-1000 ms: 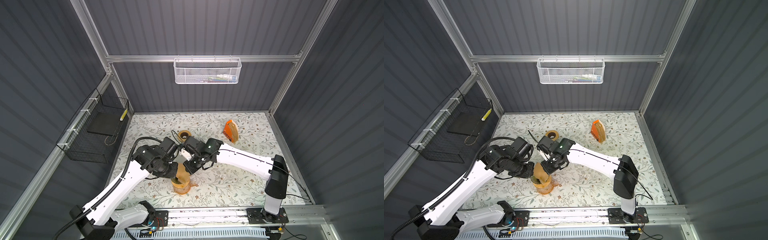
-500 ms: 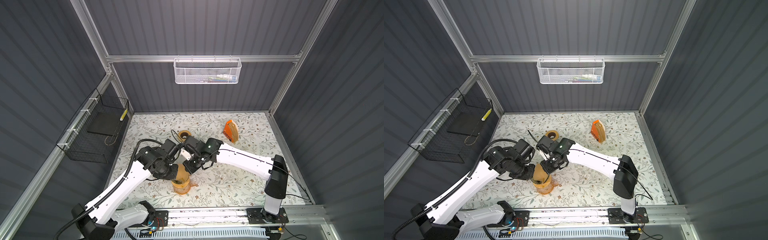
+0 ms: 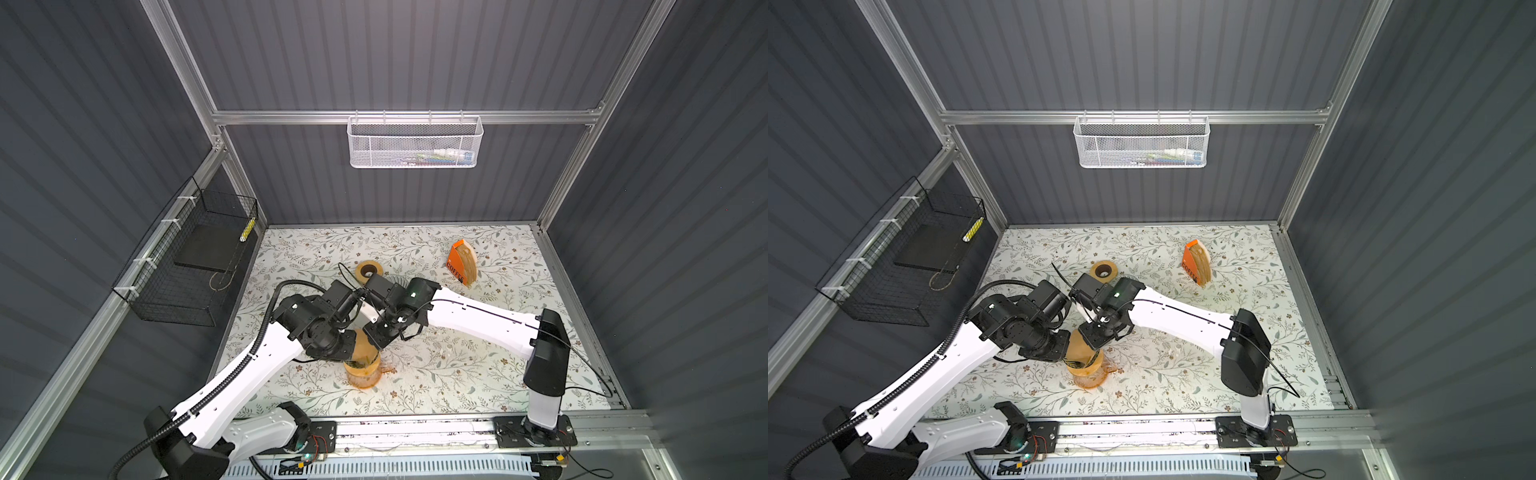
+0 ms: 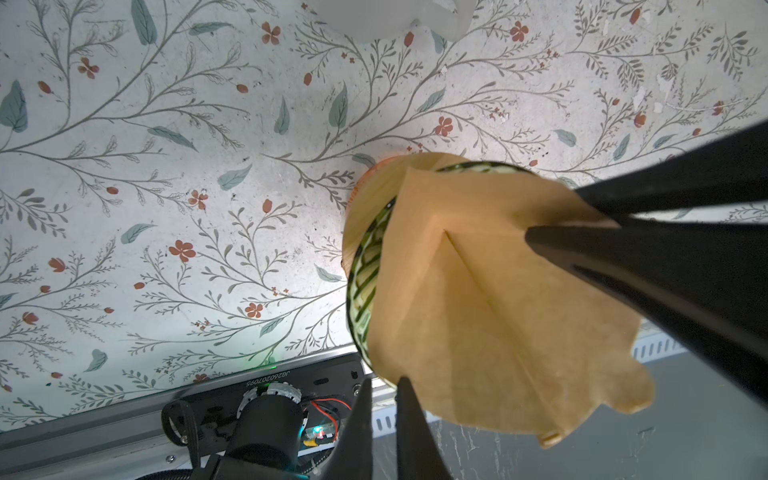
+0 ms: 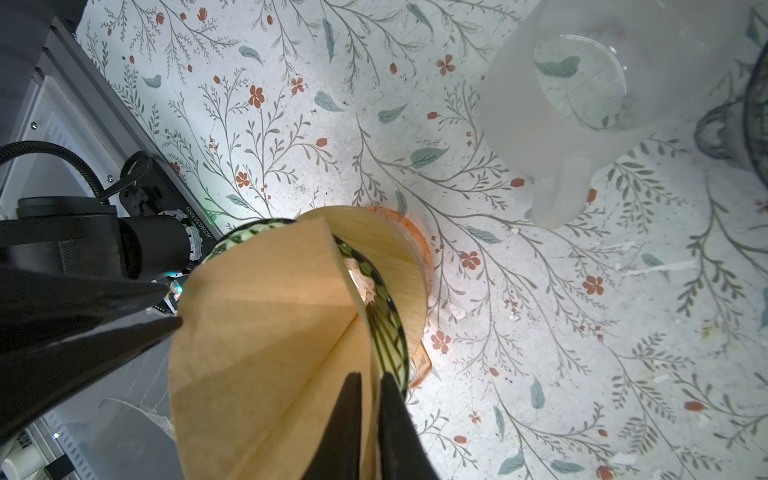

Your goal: Place the coffee filter in the dripper

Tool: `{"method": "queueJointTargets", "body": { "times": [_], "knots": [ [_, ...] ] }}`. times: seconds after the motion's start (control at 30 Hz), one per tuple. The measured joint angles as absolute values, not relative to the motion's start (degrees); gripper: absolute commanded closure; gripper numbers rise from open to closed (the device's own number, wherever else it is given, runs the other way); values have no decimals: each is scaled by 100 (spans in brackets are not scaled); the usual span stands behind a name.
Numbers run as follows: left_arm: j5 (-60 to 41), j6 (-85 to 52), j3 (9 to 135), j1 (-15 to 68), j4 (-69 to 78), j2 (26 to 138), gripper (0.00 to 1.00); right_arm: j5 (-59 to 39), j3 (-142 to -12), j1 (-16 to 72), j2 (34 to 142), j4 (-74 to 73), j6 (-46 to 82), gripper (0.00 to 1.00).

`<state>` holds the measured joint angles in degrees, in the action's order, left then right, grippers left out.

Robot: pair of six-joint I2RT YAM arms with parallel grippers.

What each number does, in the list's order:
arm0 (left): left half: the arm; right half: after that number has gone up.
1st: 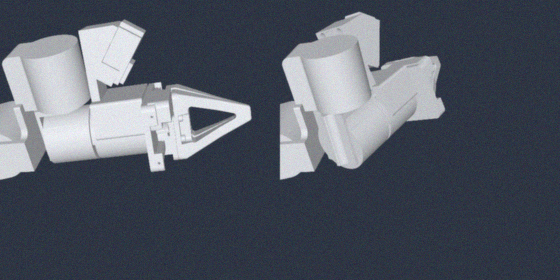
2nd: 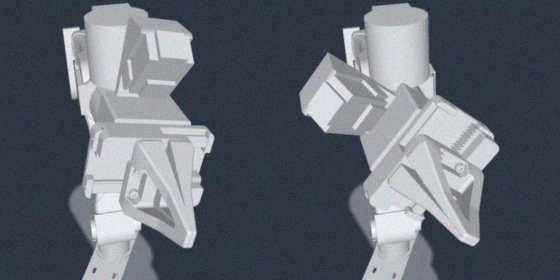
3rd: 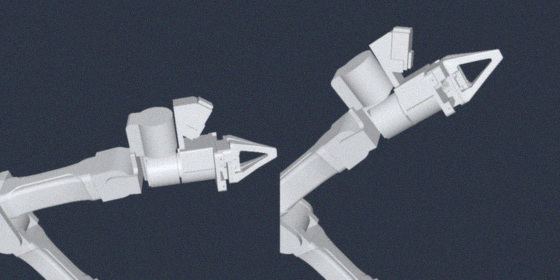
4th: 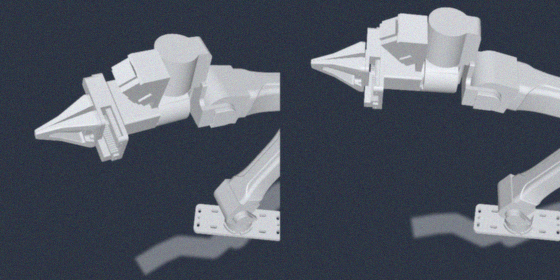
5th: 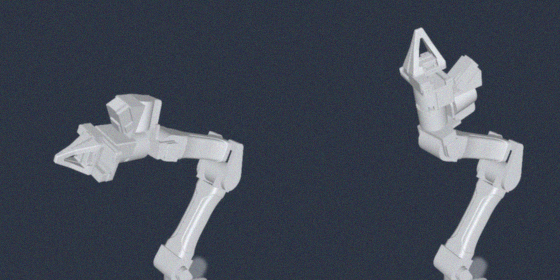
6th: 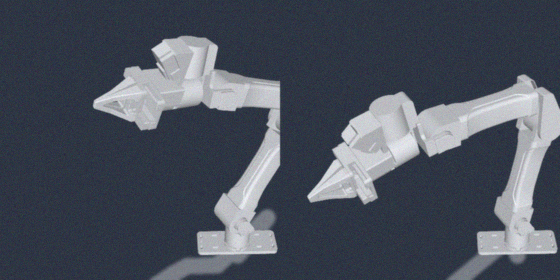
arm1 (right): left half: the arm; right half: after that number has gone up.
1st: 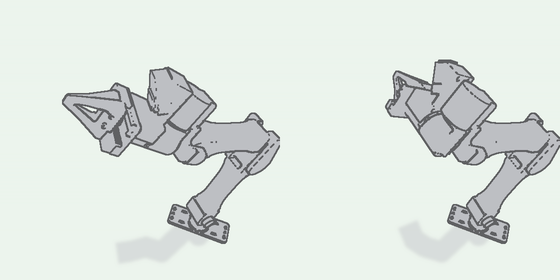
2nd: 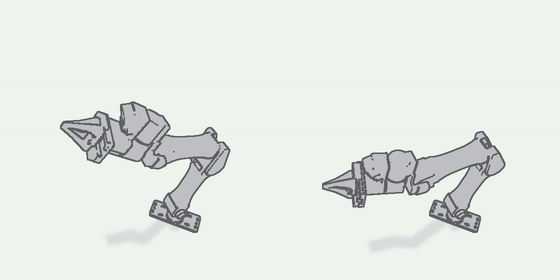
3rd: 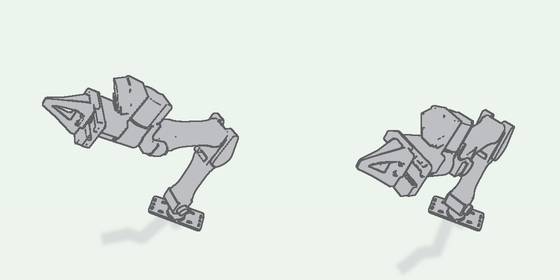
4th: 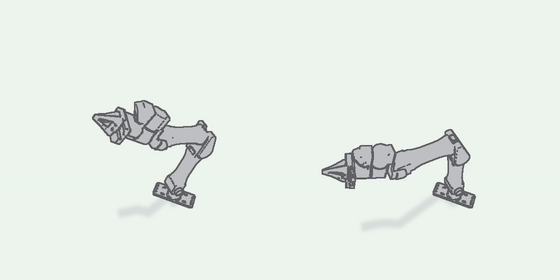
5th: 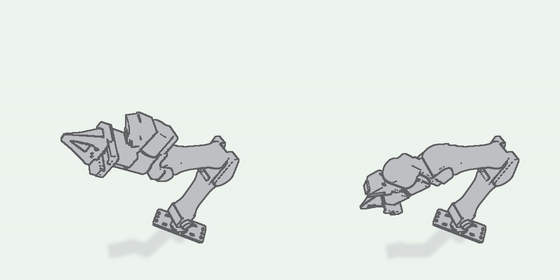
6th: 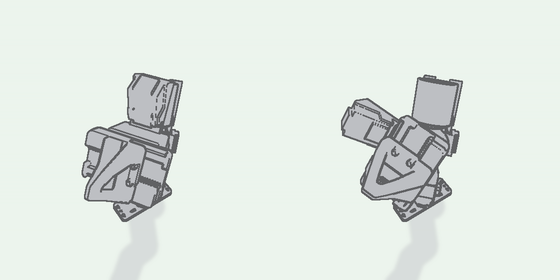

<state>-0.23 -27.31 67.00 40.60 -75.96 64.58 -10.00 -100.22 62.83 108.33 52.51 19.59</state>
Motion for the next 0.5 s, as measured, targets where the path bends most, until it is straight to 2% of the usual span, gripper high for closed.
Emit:
{"method": "queueJointTargets", "body": {
  "times": [0.17,0.33,0.5],
  "knots": [
    [-19,-2731,6700,4060,-7575,6447,86,-967,-10151,6302,10838,5334,1935,85],
    [-14,-2731,6700,4060,-7577,6420,86,-902,-10274,6307,10838,5382,1916,76],
    [-12,-2731,6700,4060,-7577,6405,86,-873,-10302,6318,10838,5415,1905,72]
  ]
}}
